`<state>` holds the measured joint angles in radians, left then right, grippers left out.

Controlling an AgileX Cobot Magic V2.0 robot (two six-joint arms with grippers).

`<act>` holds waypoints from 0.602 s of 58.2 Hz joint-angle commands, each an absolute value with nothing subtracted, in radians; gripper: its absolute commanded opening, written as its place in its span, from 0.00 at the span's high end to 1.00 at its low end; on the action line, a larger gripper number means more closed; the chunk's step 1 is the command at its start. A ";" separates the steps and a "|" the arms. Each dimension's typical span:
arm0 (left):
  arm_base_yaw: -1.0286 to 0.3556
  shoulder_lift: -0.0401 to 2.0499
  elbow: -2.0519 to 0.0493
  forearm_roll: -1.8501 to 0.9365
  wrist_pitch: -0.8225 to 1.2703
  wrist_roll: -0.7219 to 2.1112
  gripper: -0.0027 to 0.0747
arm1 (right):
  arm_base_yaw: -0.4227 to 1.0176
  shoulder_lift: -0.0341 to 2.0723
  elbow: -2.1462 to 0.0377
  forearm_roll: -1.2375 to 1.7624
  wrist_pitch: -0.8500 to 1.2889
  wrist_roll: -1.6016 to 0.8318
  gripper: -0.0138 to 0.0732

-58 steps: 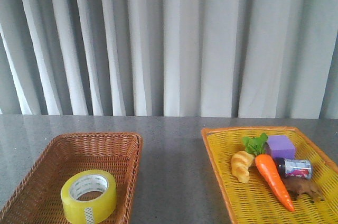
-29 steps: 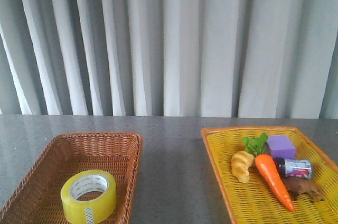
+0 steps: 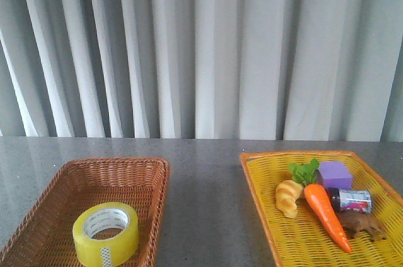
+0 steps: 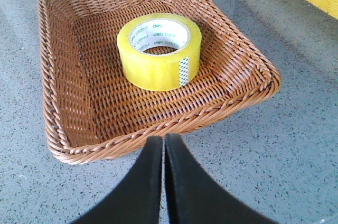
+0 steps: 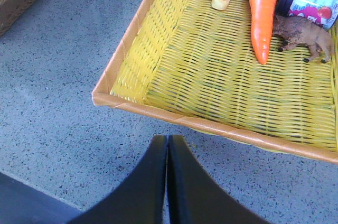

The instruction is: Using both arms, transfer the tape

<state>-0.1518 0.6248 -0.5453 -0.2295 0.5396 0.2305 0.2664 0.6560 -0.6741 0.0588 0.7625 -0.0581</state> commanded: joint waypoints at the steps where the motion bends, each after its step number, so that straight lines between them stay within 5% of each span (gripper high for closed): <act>1: -0.152 0.621 -0.571 -0.241 0.465 0.221 0.97 | 0.261 0.655 -0.701 0.059 0.703 -0.065 0.85; 23: -0.151 0.273 -0.350 -0.213 0.279 0.215 0.97 | 0.261 0.655 -0.701 0.061 0.703 -0.065 0.85; 35: -0.127 0.041 -0.180 -0.049 0.156 -0.023 0.97 | 0.261 0.655 -0.701 0.060 0.703 -0.065 0.85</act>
